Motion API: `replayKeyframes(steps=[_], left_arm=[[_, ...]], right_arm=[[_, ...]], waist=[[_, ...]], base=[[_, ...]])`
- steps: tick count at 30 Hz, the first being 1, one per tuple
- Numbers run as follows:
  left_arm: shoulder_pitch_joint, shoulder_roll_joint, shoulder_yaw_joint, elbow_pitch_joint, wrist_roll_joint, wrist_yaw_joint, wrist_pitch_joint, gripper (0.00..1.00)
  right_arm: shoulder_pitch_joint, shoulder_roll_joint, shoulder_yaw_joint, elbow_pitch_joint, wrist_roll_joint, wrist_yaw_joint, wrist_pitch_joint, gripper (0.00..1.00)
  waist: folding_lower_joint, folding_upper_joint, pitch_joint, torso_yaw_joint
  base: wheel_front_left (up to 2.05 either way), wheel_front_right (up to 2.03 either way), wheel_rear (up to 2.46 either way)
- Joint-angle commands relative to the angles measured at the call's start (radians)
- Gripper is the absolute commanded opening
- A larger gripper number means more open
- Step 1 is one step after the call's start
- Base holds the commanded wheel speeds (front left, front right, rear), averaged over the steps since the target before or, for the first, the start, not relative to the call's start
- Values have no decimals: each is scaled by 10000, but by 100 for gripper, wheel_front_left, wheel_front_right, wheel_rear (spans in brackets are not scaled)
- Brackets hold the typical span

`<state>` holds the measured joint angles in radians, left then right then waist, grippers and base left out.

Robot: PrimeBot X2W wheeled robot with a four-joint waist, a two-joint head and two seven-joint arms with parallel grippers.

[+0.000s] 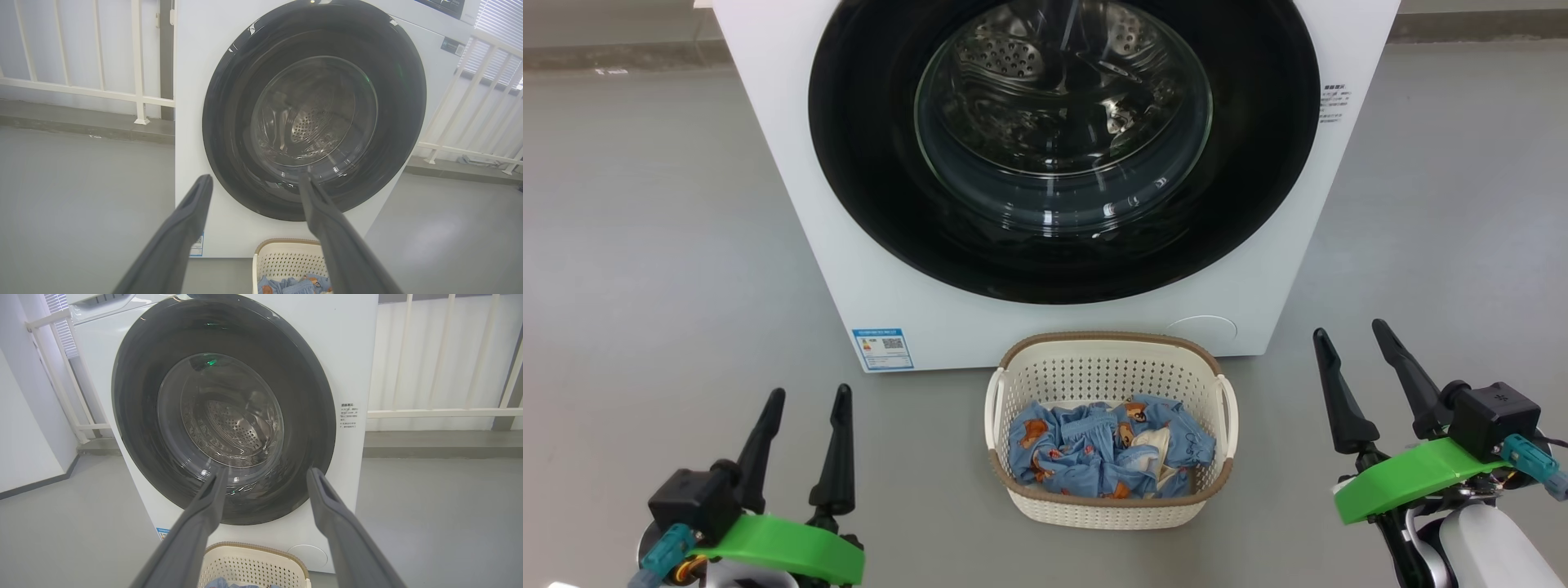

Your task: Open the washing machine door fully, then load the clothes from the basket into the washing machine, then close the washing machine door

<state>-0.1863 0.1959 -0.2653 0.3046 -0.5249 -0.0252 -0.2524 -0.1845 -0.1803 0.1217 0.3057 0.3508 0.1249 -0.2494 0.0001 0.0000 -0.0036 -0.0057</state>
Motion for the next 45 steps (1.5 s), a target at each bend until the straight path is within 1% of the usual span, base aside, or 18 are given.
replayKeyframes(steps=[1, 18, 26, 34, 45], left_arm=[[-539, 228, 282, -160, 52, 70, -93, 100], [-541, 267, 268, -228, 63, 137, -93, 100], [-541, 302, 241, -257, 265, 268, -93, 100], [-516, 296, 279, -301, 256, 262, -93, 100], [-534, 311, 249, -253, 208, 285, -93, 100]], right_arm=[[-348, -79, 145, -236, -114, 58, -124, 100], [-341, -87, 169, -340, -52, 58, -124, 100], [-372, -136, 195, -353, 17, 58, -124, 100], [-375, -160, 222, -353, 61, 58, -124, 100], [-393, -152, 234, -361, 62, 58, -124, 100]], waist=[[0, 0, 2, 3], [0, 0, 24, 12], [0, 0, 29, 18], [0, 0, 33, 11], [0, 0, 78, 7]], base=[[0, 0, 0], [0, 0, 0], [18, 18, -36], [73, 73, -146], [121, 121, -241]])
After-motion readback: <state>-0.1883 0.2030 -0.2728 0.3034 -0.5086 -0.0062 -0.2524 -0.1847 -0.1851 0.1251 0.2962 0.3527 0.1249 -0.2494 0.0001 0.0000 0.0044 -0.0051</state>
